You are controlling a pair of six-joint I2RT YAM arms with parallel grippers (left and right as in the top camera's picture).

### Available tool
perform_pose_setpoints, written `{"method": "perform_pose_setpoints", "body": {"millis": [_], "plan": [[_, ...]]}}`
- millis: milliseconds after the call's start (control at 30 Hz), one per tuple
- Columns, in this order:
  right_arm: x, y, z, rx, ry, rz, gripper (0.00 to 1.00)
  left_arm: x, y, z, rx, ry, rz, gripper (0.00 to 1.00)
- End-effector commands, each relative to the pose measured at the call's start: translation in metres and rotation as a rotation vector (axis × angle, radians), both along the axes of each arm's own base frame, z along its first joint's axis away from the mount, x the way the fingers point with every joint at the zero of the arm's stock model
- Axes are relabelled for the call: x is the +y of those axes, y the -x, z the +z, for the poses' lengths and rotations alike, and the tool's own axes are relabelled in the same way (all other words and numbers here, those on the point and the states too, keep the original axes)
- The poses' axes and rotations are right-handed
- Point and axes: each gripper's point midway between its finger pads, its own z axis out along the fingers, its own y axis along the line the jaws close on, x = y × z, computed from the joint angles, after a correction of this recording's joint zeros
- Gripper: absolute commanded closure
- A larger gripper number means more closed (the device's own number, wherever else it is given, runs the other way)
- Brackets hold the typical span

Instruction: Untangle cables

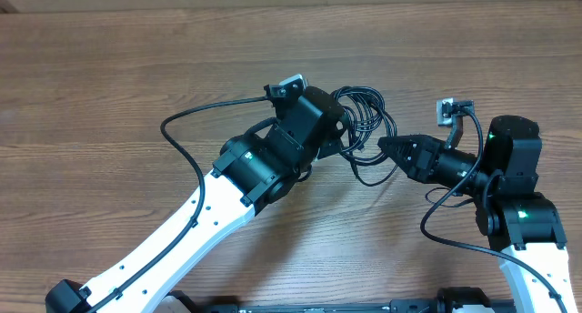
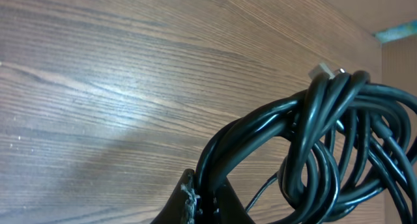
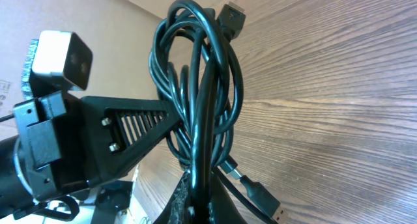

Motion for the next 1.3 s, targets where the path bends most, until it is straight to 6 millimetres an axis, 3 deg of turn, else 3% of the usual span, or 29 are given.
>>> {"method": "perform_pose_setpoints", "body": {"millis": [0, 300, 500, 733, 933, 1267], "plan": [[0.002, 0.001, 0.013, -0.032, -0.016, 0.022, 0.96, 0.016, -0.008, 0.02, -0.04, 0.047, 0.134, 0.96], [0.008, 0.005, 0.02, -0.052, -0.047, 0.069, 0.96, 0.022, 0.003, 0.007, 0.11, 0.182, 0.328, 0.96], [0.019, 0.011, 0.032, -0.109, -0.073, 0.141, 0.96, 0.021, 0.004, 0.007, 0.119, 0.194, 0.336, 0.96], [0.034, 0.015, 0.041, -0.175, -0.07, 0.198, 0.96, 0.015, 0.003, 0.01, 0.061, 0.11, 0.191, 0.96], [0.034, 0.01, 0.033, -0.15, -0.052, 0.177, 0.96, -0.007, 0.005, 0.02, -0.007, 0.092, -0.005, 0.96], [0.039, 0.015, 0.038, -0.166, -0.082, 0.231, 0.96, -0.013, 0.005, 0.023, -0.058, 0.05, -0.032, 0.96]]}}
